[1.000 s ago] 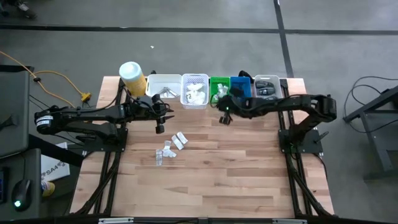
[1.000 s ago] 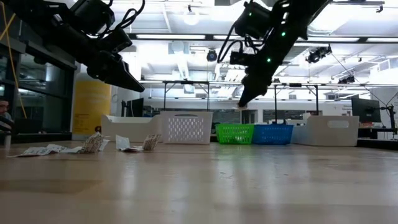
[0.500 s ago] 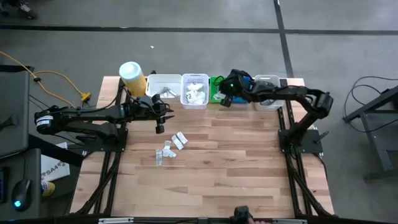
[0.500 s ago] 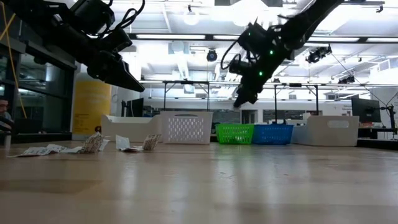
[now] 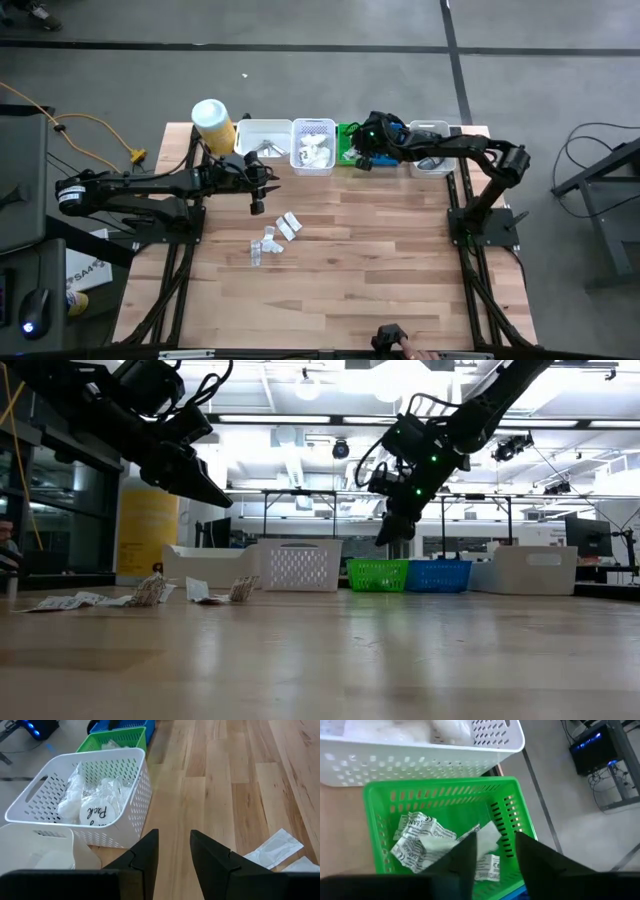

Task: Pick & Place Travel size toiletries
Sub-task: Put the white bandage into the green bin

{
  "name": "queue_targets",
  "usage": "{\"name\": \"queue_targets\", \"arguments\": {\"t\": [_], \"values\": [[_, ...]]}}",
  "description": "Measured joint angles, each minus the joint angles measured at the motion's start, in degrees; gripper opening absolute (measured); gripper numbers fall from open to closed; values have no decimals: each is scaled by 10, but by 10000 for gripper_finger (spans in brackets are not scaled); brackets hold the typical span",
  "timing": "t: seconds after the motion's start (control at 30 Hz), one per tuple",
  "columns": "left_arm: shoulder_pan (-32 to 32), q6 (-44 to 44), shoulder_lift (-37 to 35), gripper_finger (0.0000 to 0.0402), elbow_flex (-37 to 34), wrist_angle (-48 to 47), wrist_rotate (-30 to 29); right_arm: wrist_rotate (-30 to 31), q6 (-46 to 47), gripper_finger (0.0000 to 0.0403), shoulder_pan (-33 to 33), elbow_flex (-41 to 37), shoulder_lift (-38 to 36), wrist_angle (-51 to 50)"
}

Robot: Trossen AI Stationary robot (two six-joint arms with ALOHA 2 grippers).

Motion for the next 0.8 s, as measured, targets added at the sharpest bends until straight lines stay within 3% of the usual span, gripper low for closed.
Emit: {"name": "queue_targets", "arguments": {"t": [0.17,0.3,0.37,0.6,0.8], "values": [[0,-29,0,110,2,-30,0,2,92,191,8,0,-4,-14],[0,-50,0,110,39,-154,0,0,175,216,31,1,-29,-60],[0,-55,0,110,51,-199,19,-7,205,220,46,1,-45,-95],[-5,-50,9,110,51,-265,169,-29,250,215,113,0,-73,-177],[-46,-113,9,119,52,-259,169,-28,266,203,164,0,-75,-208]]}}
